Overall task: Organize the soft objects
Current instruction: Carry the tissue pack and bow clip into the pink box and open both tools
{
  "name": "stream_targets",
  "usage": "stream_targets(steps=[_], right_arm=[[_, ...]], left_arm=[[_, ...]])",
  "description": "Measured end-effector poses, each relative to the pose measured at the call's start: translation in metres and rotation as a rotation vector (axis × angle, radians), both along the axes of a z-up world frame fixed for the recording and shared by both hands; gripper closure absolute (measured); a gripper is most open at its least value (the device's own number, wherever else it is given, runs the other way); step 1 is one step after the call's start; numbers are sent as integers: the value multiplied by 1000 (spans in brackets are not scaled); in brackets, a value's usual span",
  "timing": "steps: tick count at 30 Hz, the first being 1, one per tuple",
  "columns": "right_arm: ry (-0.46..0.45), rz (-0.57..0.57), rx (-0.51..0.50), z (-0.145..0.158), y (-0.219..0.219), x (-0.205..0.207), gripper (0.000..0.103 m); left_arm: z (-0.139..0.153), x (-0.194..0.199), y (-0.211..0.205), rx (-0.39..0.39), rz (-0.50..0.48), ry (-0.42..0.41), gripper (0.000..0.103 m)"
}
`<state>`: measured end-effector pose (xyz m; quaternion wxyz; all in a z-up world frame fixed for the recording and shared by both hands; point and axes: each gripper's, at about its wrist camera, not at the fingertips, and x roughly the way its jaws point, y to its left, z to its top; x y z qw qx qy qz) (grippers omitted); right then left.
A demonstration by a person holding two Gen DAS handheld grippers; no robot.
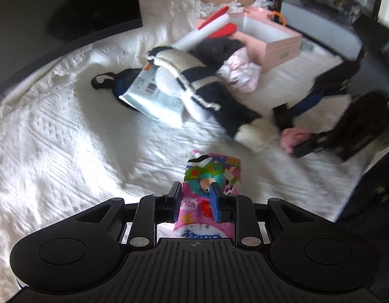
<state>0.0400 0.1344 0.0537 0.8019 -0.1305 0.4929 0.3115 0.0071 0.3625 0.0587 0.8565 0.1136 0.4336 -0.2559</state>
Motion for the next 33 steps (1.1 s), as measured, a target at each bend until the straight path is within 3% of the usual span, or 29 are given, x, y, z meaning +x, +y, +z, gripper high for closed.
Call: stream_targets(steps=[3,7,11,12,13,15,18,22,27,28,29,30,33], right_arm=[[4,18,-7,-3,-1,-4,42],[-4,23,-16,-4,-4,-8,42],[-13,20,-17,-6,-4,-6,41],[-14,18,-15,-6,-4,-6,41],[-14,15,-12,-6,-4,-6,41],[-13,6,2,-5,-8,-7,41],[-23,1,16,-3,-11,-10,40],[-65,25,15,2,-9,-18,37],[-61,42,-10,-3,-1,-16,38],[-60,40,-16,-4,-1,-15,47],[-60,44,-21,-4,-1,-15,67],[-56,55,-24,-3,-2,-16,72],[-48,82,-16,5,-12,-19,73]], left_arm=[[11,-7,5,-44,40,-29,77],[15,-13,-7,16,63,-32,77],[-7,-20,-33,90,51,29,76],[-14,-23,-37,92,52,31,68],[-16,-25,-40,81,51,30,53],[-17,-27,-43,36,38,44,38],[-11,-33,-46,37,46,1,41],[-11,-35,-49,190,107,-88,43],[-30,-21,-42,158,159,-11,39],[-32,-19,-40,146,175,-4,39],[-32,-17,-37,123,197,0,40],[-30,-16,-35,104,211,4,41],[-26,-14,-33,77,233,11,43]])
